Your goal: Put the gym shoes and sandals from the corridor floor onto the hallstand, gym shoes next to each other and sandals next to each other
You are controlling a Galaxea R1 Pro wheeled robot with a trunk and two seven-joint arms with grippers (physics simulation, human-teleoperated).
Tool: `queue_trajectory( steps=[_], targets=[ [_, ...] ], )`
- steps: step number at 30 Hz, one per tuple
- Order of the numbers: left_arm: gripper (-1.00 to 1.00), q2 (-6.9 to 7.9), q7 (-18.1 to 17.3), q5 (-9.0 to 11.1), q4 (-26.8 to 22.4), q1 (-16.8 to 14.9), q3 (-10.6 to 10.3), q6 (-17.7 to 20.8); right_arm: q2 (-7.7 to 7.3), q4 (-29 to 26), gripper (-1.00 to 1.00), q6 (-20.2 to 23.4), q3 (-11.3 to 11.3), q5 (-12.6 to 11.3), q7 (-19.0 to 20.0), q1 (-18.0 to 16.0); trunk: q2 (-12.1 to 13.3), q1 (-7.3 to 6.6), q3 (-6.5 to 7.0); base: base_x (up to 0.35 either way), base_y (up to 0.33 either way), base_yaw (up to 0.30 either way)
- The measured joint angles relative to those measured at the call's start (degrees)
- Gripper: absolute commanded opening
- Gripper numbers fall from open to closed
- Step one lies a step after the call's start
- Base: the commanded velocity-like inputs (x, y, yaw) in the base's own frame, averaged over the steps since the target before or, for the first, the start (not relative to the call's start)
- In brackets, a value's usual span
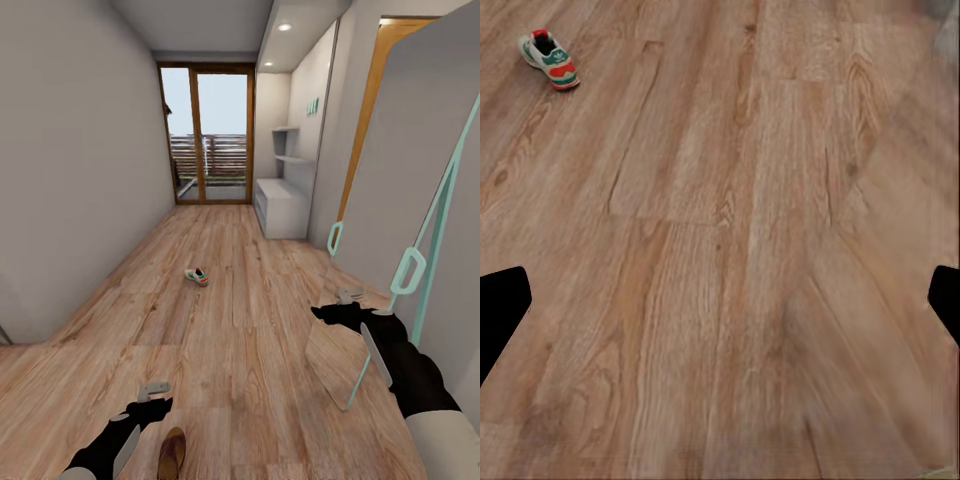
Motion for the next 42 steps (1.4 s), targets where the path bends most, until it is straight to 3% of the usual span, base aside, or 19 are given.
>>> queue_trajectory(
  steps=[6,7,13,18,22,29,30,35,42],
  targets=[
    [1.0,0.0,0.0,0.0,0.5,0.0,0.1,0.0,0.09,1.2,1.0,0.6,0.2,0.2,-0.2,-7.8,-2.4,1.32,-1.08,0.0,0.0,0.0],
    [1.0,0.0,0.0,0.0,0.6,0.0,0.1,-0.1,0.11,2.5,1.0,1.8,0.3,0.2,-0.2,-10.7,-2.8,1.53,-1.25,0.0,0.0,0.0],
    [1.0,0.0,0.0,0.0,0.7,0.0,0.1,0.0,0.12,4.2,1.0,7.8,0.3,0.1,-0.1,-16.5,-5.2,2.85,-2.33,0.0,0.0,0.0],
    [1.0,-0.02,0.0,0.0,0.8,0.0,0.1,0.0,0.12,4.4,1.0,10.2,0.5,-0.1,0.3,-17.8,-7.2,3.96,-3.23,0.0,0.0,0.0],
    [1.0,-0.01,0.0,0.0,0.8,0.0,0.1,-0.1,0.12,4.6,1.0,10.7,2.1,-0.2,2.7,-18.0,-8.8,4.83,-3.95,0.0,0.0,0.0],
    [1.0,0.0,0.0,0.0,0.7,0.0,0.1,0.0,0.03,4.5,1.0,11.0,5.1,-0.1,13.0,-18.3,-9.3,5.22,-5.46,0.0,0.0,0.0],
    [1.0,0.0,0.0,0.0,0.8,0.0,0.1,-0.1,-0.03,4.4,1.0,11.4,5.5,-0.1,16.0,-18.4,-9.3,5.24,-5.68,0.0,0.0,0.0],
    [1.0,0.0,0.0,0.0,0.8,0.0,0.1,-0.1,-0.12,3.9,1.0,12.7,5.9,-0.1,20.3,-19.0,-9.4,5.37,-6.79,0.0,0.0,0.0],
    [1.0,-0.03,0.0,0.0,0.8,0.0,0.1,-0.1,-0.07,3.6,1.0,13.0,6.0,-0.1,21.3,-19.1,-9.5,5.55,-8.34,0.0,0.0,0.0]
  ],
)
